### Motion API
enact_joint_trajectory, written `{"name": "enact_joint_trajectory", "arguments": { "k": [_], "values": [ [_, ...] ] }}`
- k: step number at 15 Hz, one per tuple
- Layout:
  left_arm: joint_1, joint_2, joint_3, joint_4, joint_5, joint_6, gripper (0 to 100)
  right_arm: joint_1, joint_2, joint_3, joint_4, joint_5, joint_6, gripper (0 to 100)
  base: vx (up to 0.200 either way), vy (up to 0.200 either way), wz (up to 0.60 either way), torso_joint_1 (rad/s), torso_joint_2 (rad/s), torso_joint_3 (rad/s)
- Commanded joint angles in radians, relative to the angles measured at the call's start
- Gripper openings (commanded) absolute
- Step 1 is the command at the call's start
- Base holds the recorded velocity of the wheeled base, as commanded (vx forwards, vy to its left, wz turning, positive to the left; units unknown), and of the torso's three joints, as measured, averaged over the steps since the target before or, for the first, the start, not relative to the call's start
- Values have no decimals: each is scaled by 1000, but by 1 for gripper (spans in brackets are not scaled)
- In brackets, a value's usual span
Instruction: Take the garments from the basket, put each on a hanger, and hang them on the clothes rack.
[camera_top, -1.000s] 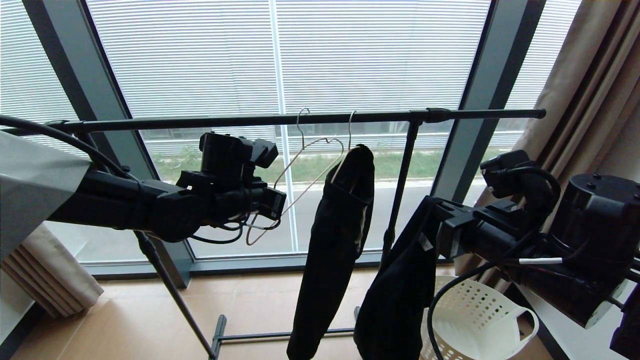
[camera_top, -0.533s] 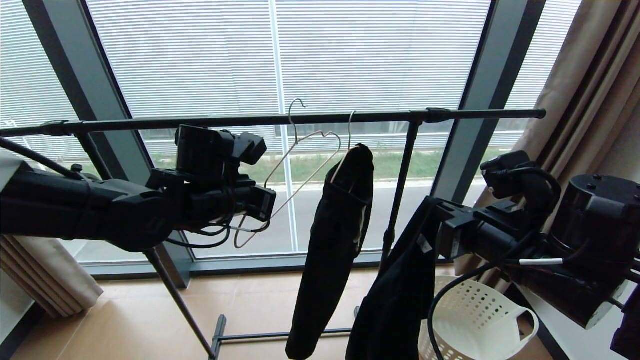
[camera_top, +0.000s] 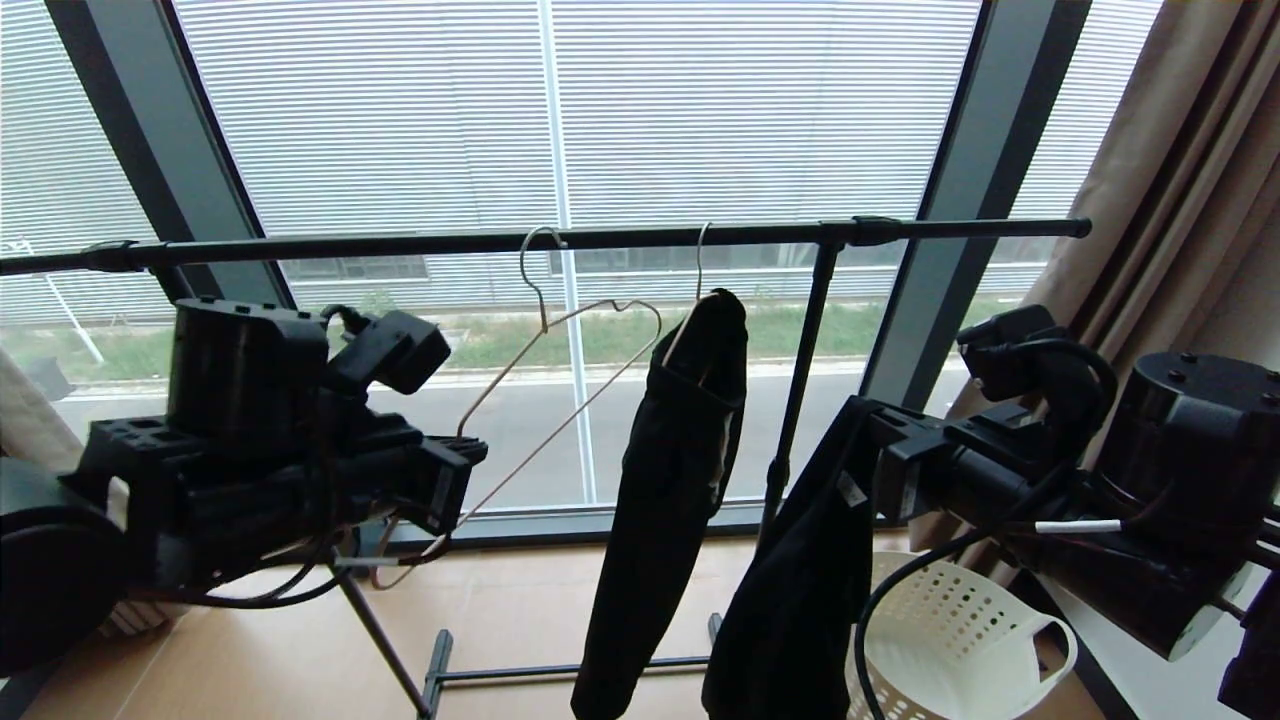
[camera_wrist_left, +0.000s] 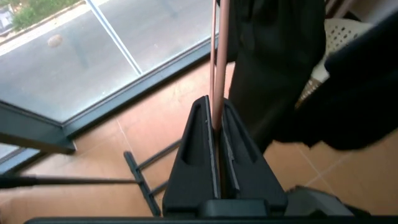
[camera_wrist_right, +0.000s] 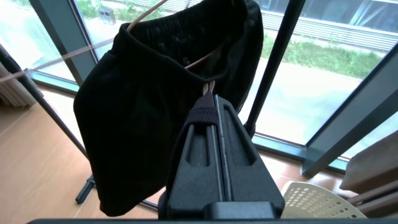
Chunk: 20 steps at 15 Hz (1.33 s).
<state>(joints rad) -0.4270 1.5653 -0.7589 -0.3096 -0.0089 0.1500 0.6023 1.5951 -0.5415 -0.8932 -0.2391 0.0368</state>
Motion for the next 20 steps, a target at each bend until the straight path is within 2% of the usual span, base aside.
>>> {"name": "enact_joint_trajectory", "arguments": {
  "k": [1, 4, 7, 9, 11, 13, 14, 16, 20],
  "values": [
    [2, -168, 145, 0, -3, -1, 0, 1, 3, 0, 0, 0, 0, 0, 0, 0, 0, 0, 0, 0],
    [8, -304, 234, 0, -6, -4, 0, 1, 6, 0, 0, 0, 0, 0, 0, 0, 0, 0, 0, 0],
    [7, -412, 263, 1, -11, -6, 0, 1, 13, 0, -3, 0, 2, 0, 0, 0, 0, 0, 0, 0],
    [5, -462, 267, 1, -59, -6, 0, 5, -6, -2, -1, 0, -2, 0, 0, 0, 0, 0, 0, 0],
    [5, -482, 270, 4, -161, -6, 0, -1, -21, -11, 7, -11, -8, 0, 0, 0, 0, 0, 0, 0],
    [-1, -476, 271, 4, -186, -4, 0, -47, -17, -18, 7, -45, -86, 0, 0, 0, 0, 0, 0, 0],
    [-4, -473, 273, 4, -209, -3, 0, -73, -9, -20, -1, -123, -164, 0, 0, 0, 0, 0, 0, 0],
    [-56, -470, 285, 10, -220, -3, 0, -76, -7, -23, -1, -187, -216, 0, 0, 0, 0, 0, 0, 0],
    [-160, -392, 316, 9, -220, 0, 0, -82, 32, -40, -4, -253, -219, 0, 0, 0, 0, 0, 0, 0]
  ]
}}
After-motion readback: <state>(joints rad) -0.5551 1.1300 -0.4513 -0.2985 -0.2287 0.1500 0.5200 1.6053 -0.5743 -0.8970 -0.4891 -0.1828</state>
